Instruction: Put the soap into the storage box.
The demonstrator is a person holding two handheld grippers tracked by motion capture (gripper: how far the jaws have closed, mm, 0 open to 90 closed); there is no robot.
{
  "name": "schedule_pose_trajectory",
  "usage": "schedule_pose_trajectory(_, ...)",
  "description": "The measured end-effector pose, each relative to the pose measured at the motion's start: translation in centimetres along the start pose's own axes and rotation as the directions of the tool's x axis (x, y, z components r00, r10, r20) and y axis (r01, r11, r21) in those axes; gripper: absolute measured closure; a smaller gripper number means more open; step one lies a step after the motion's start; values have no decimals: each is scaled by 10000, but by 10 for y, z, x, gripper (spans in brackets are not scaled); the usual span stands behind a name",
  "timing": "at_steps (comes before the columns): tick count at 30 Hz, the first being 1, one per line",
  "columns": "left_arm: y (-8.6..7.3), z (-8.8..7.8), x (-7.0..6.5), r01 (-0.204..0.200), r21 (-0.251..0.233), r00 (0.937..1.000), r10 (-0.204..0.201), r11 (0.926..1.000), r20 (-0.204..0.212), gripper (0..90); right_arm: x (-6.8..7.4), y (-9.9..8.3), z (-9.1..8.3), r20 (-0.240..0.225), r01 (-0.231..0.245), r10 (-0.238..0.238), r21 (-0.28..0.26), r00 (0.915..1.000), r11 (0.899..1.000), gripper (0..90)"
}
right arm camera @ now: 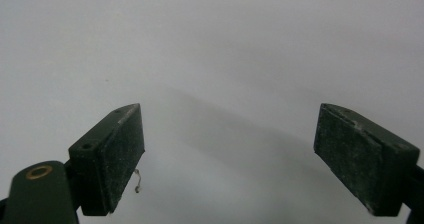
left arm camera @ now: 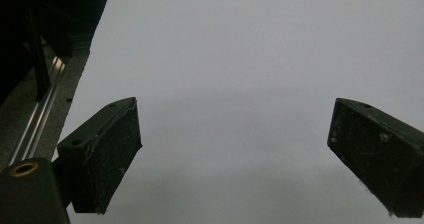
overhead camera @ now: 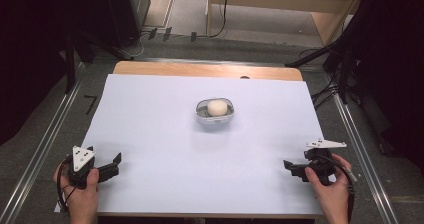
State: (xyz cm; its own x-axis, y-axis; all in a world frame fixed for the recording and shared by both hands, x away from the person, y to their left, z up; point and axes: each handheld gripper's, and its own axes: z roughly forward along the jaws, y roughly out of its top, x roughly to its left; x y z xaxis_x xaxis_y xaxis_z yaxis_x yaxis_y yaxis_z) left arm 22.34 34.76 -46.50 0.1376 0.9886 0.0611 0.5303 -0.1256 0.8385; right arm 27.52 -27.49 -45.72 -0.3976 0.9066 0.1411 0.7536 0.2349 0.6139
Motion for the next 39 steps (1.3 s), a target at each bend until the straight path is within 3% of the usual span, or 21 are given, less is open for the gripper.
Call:
schedule_pose_trajectory(11, 0, 0, -1, -38, 4, 10000, 38, 10000, -43, 74, -18, -22, -8, -55, -182, 181, -183, 9998, 9997, 126)
schedule_pose_trajectory(18, 0, 0, -1, -82, -10, 10000, 82, 10000, -56, 74, -34, -39, -15, -128, -414, 411, -242, 9991, 9989, 8)
schedule_pose_trajectory(23, 0, 0, 0, -63, 16, 10000, 63, 10000, -38, 74, -39, -48, -16, 110, -271, 273, -180, 9996, 9995, 0)
schedule_pose_trajectory(29, 0, 1, 0, -30, 42, 10000, 30, 10000, 4, 74, -51, -62, -28, -30, -504, 504, -1008, 9987, 9936, 0)
schedule_pose_trajectory(30, 0, 1, 0, 0, 29, 10000, 0, 10000, 11, 74, -52, -66, -32, 42, -357, 367, -1474, 9993, 9884, 0)
schedule_pose_trajectory(34, 1, 1, 1, 60, 75, 10000, -60, 10000, 13, 74, -56, -74, -36, 37, -573, 591, -1908, 9982, 9799, 0)
schedule_pose_trajectory(37, 1, 1, 0, 29, 71, 10000, -29, 10000, 14, 74, -57, -76, -37, -213, -726, 696, -2262, 9973, 9714, 0)
schedule_pose_trajectory(39, 0, 1, -1, -8, 77, 10000, 8, 10000, -26, 74, -58, -76, -35, -143, -777, 764, -2257, 9970, 9711, 0)
